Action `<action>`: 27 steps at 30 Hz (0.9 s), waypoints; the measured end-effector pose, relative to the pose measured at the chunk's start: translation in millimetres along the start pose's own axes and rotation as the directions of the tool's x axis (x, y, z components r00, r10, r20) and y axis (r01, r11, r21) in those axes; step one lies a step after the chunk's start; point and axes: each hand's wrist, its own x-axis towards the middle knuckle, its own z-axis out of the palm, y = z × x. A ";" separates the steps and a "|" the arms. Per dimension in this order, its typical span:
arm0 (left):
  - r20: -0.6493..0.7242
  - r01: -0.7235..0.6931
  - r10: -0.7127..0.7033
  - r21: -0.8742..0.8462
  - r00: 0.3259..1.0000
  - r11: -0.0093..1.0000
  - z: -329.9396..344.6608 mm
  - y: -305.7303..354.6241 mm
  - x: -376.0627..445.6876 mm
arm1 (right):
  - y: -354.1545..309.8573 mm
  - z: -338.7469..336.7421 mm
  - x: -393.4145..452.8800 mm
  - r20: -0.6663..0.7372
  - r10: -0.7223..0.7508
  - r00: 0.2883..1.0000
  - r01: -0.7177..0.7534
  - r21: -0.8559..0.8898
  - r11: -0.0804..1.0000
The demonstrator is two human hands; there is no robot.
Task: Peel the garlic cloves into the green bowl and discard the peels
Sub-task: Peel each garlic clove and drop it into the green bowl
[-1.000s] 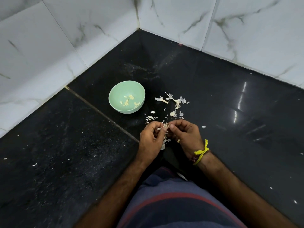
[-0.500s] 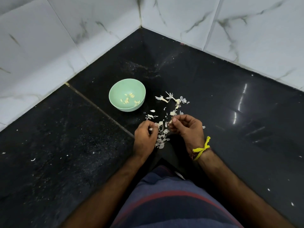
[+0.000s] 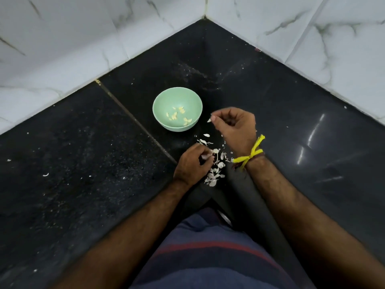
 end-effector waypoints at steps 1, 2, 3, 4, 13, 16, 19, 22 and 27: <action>0.000 0.001 -0.001 -0.009 1.000 1.000 -0.1 -0.5 0.5 | -3.4 8.6 9.6 0.025 -0.020 0.999 0.021 -0.038 0.999; -0.002 -0.003 0.003 -0.008 1.000 1.000 0.1 -0.7 0.8 | -6.1 17.5 18.8 0.043 -0.037 0.998 0.040 -0.075 0.996; -0.007 -0.008 0.008 -0.003 1.000 1.000 0.5 -0.6 0.9 | -8.2 26.5 28.1 0.055 -0.052 0.997 0.058 -0.115 0.992; -0.012 -0.010 0.010 0.001 1.000 1.000 0.7 -0.6 1.0 | -9.7 34.8 37.2 0.069 -0.069 0.995 0.079 -0.160 0.984; -0.048 0.013 -0.014 -0.019 0.999 1.000 4.0 -4.2 1.5 | -9.0 62.6 73.8 0.146 -0.061 0.987 0.109 -0.342 0.933; -0.032 0.021 -0.022 -0.037 0.999 0.999 3.1 -4.2 2.2 | -7.4 57.5 70.9 0.068 -0.060 0.996 0.076 -0.257 0.963; -0.037 0.008 -0.009 -0.041 0.999 0.999 2.1 -3.1 2.1 | -3.4 46.8 57.4 0.034 -0.053 0.998 0.059 -0.210 0.976; -0.040 -0.008 0.007 -0.037 0.999 0.999 1.2 -1.7 1.4 | 5.9 31.9 36.0 0.015 -0.031 0.999 0.033 -0.165 0.986; -0.034 -0.003 0.001 -0.052 0.999 0.999 -1.9 0.1 0.3 | 33.7 -11.2 1.6 -0.195 0.076 0.978 -0.110 -0.171 0.979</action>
